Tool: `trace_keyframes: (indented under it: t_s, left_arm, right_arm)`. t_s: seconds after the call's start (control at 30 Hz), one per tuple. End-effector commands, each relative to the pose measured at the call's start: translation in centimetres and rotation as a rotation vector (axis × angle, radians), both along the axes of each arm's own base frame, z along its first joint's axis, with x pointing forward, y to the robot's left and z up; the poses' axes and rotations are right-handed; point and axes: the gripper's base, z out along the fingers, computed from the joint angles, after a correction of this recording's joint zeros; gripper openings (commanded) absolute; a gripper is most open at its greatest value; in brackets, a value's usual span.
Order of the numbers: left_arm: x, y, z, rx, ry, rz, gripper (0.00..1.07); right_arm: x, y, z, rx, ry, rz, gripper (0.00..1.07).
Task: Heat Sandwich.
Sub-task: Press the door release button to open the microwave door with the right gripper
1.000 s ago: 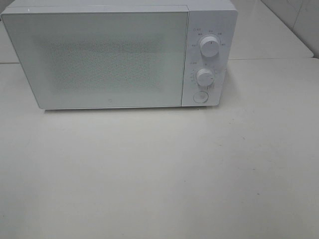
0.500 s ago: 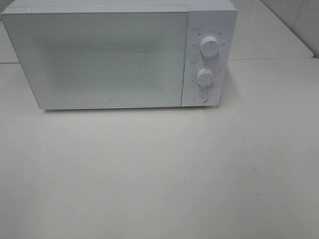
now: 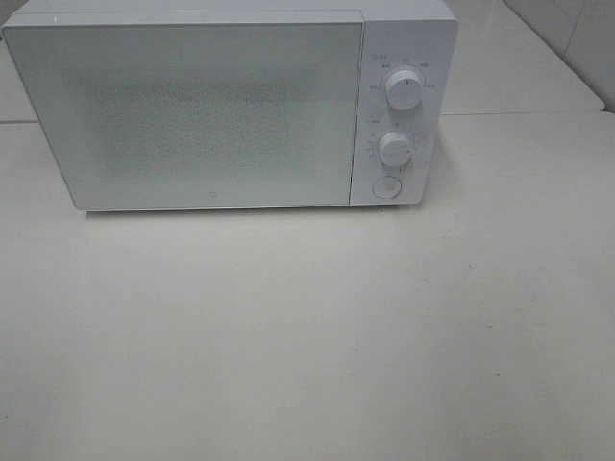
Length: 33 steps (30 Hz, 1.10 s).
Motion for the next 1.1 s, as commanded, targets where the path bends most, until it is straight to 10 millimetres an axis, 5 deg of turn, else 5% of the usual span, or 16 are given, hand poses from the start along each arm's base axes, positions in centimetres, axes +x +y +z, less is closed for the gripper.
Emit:
trace_keyframes:
  t_s: [0.03, 0.77, 1.1]
  left_arm:
    - [-0.2, 0.0, 0.0, 0.001, -0.028, 0.002, 0.98]
    - [-0.2, 0.0, 0.0, 0.001, -0.028, 0.002, 0.98]
    - [-0.2, 0.0, 0.0, 0.001, -0.028, 0.002, 0.98]
  right_arm:
    - [2.0, 0.1, -0.1, -0.007, -0.015, 0.005, 0.78]
    - [13.9, 0.7, -3.2, 0.002, -0.084, 0.022, 0.76]
    - [15.4, 0.8, -6.2, 0.021, -0.151, 0.015, 0.76]
